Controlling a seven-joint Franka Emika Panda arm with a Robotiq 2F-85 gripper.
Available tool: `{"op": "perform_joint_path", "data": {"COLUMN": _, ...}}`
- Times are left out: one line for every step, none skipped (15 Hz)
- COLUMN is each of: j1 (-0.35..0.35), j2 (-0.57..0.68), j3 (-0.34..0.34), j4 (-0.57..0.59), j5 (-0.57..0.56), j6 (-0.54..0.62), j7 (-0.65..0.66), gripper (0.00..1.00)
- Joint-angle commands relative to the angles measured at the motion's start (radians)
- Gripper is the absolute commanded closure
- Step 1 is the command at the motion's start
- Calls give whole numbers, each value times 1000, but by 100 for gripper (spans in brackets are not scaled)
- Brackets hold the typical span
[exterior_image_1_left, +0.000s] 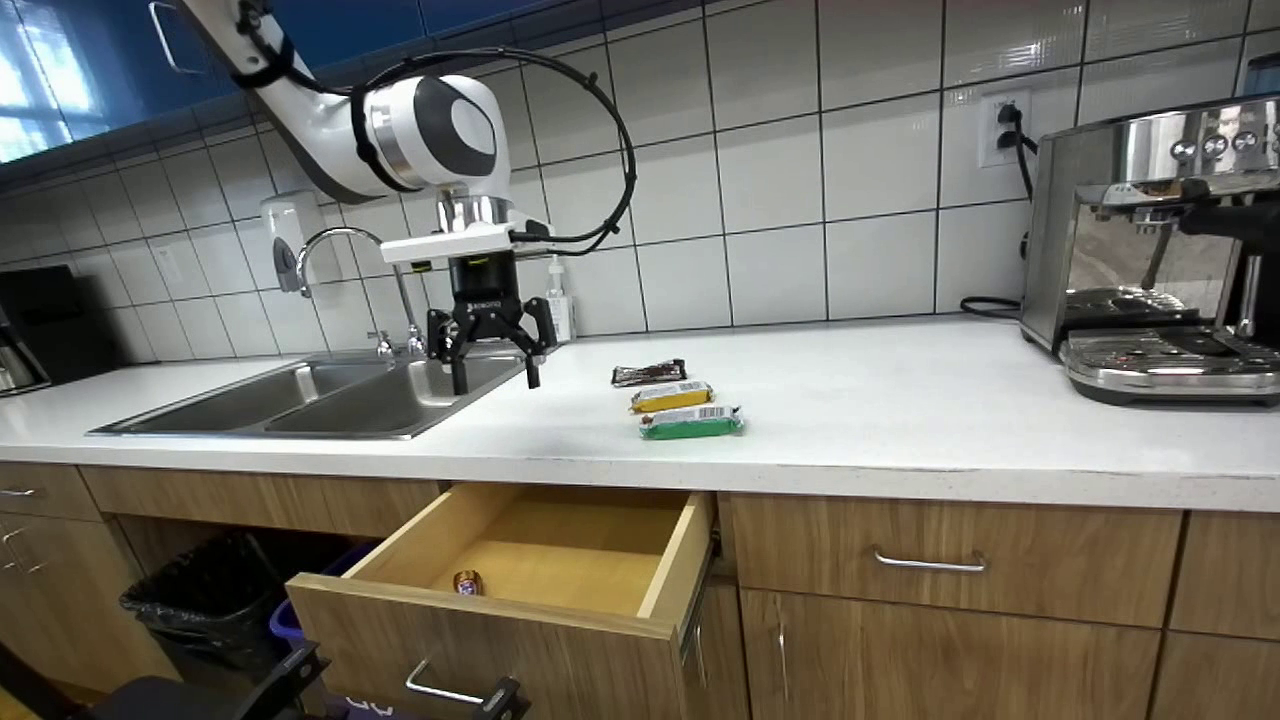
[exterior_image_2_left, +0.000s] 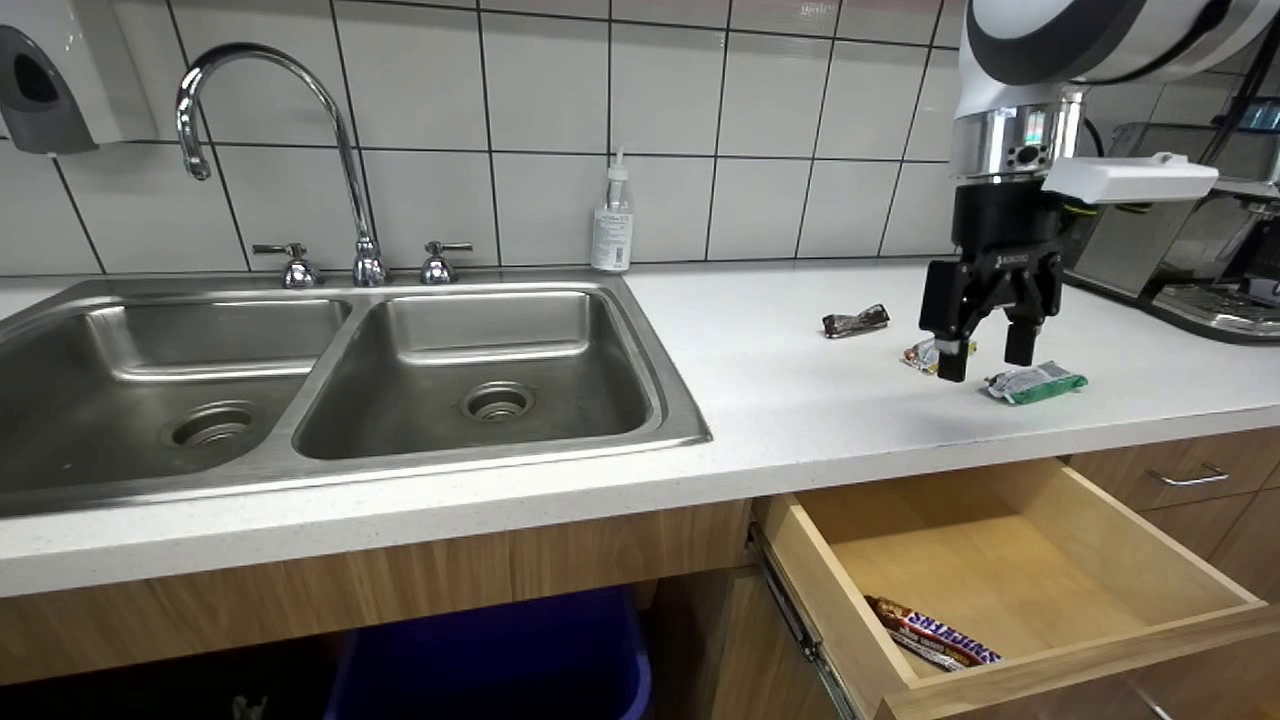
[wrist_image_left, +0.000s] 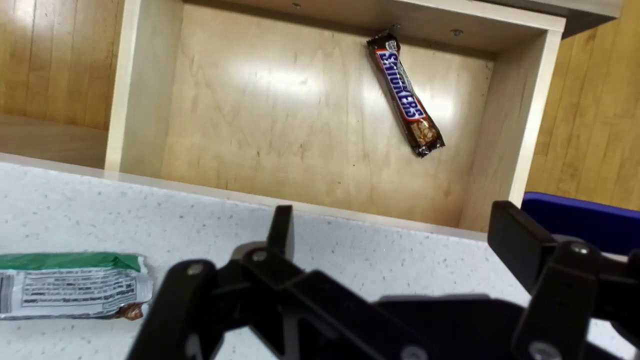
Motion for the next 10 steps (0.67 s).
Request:
{"op": "perform_joint_path", "data": {"j1": -11, "j2": 36, "j3": -2, "j4": 86, "j5": 35, "j6": -39, "j7": 83, "gripper": 0}}
{"op": "perform_joint_path", "data": {"j1": -12, "j2": 45, "j3": -5, "j4": 102, "j5": 46, "j6": -38, "j7": 104, "gripper": 0}}
{"op": "perform_joint_path", "data": {"j1": -13, "j2": 54, "j3": -8, "j4": 121, "j5": 56, "j6": -35, "j7": 130, "gripper": 0}}
{"op": "perform_joint_path", "data": {"j1": -14, "j2": 63, "j3": -12, "j4": 139, "j5": 64, "j6": -33, "j7": 155, "gripper": 0}}
{"op": "perform_joint_path", "data": {"j1": -15, "j2": 73, "j3": -15, "j4": 158, "j5": 77, "j6": -33, "j7": 181, "gripper": 0}}
{"op": "perform_joint_path", "data": {"j1": -16, "j2": 83, "j3": -18, "j4": 177, "j5": 89, "j6": -33, "j7": 209, "gripper": 0}}
{"op": "perform_joint_path", "data": {"j1": -17, "j2": 97, "j3": -23, "j4": 201, "j5": 102, "j6": -37, "j7": 241, "gripper": 0}}
{"op": "perform_joint_path", "data": {"j1": -17, "j2": 109, "j3": -27, "j4": 220, "j5": 111, "j6": -35, "j7": 271, "gripper": 0}}
{"op": "perform_joint_path", "data": {"j1": -18, "j2": 124, "j3": -31, "j4": 242, "j5": 125, "j6": -35, "j7": 304, "gripper": 0}}
{"op": "perform_joint_path", "data": {"j1": -18, "j2": 138, "j3": -35, "j4": 264, "j5": 136, "j6": -33, "j7": 337, "gripper": 0}}
